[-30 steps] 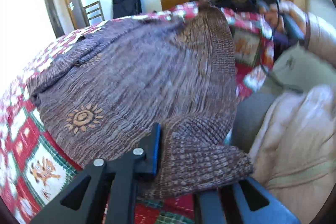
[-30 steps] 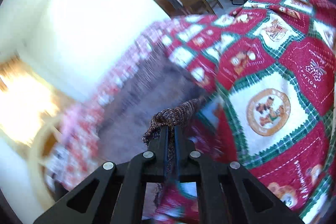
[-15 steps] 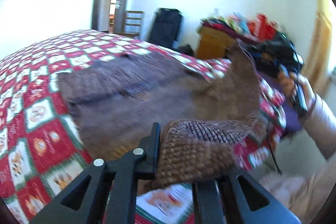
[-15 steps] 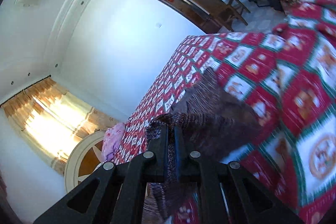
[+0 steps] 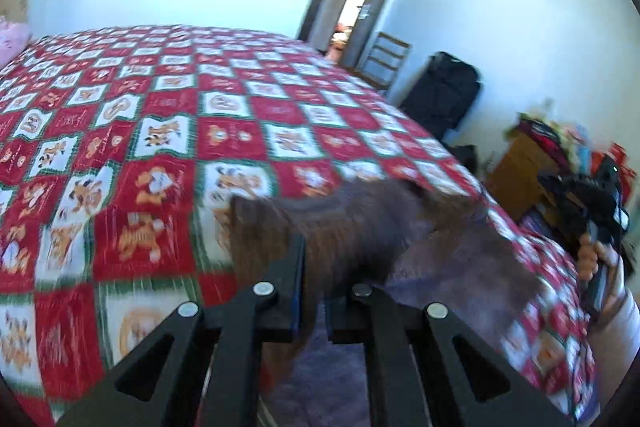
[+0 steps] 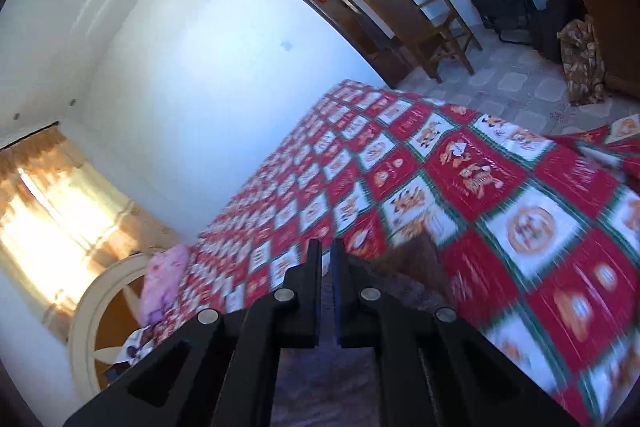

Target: Fold small clothes

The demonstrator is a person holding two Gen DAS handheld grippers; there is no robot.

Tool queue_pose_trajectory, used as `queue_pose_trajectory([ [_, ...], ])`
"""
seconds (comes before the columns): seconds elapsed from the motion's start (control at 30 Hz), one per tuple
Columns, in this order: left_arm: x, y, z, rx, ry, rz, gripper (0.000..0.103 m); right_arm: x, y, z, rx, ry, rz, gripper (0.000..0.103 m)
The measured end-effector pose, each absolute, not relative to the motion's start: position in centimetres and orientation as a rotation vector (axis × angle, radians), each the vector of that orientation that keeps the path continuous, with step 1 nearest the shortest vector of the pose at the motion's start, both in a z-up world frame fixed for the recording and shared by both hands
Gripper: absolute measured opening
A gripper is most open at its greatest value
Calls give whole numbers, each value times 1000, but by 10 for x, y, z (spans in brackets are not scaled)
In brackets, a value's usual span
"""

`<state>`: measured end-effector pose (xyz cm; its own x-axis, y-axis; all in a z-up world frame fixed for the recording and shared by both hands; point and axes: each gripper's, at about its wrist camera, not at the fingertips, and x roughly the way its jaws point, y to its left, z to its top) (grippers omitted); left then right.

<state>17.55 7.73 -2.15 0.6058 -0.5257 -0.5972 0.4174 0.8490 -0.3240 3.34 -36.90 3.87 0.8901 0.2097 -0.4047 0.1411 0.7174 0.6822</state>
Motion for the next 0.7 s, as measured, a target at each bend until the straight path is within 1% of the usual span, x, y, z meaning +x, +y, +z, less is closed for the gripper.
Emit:
queue_pose_trajectory([
  [0.07,200,71,-36,-142,768,-504,9,62,-371,18,765,526,-1,4],
  [0.17,214,74,-55,-185,818,-505,9,87,-360,-10,687,622,-17,5],
  [0.3,207,83,-66,-172,835,-535,9,93,-341,-19,539,720,56,5],
  [0.37,203,89,-65,-176,841,-563,13,92,-336,-17,466,745,82,5],
  [0.4,203,92,-64,-178,843,-567,18,93,-334,-15,420,760,81,7],
  [0.43,202,94,-62,-177,841,-565,27,95,-333,-15,383,776,82,10],
  [0.47,201,98,-58,-170,826,-555,34,99,-333,-16,367,785,88,29],
  [0.5,200,101,-54,-162,809,-539,52,103,-332,-16,360,790,97,59],
  [0.53,199,104,-51,-157,791,-525,67,103,-333,-15,374,779,106,69],
  [0.57,197,109,-46,-160,765,-512,71,103,-333,-14,391,763,117,72],
  [0.6,196,113,-43,-169,754,-509,76,101,-333,-12,416,743,131,72],
  [0.7,198,115,-40,-194,775,-544,76,97,-328,-3,419,696,91,72],
])
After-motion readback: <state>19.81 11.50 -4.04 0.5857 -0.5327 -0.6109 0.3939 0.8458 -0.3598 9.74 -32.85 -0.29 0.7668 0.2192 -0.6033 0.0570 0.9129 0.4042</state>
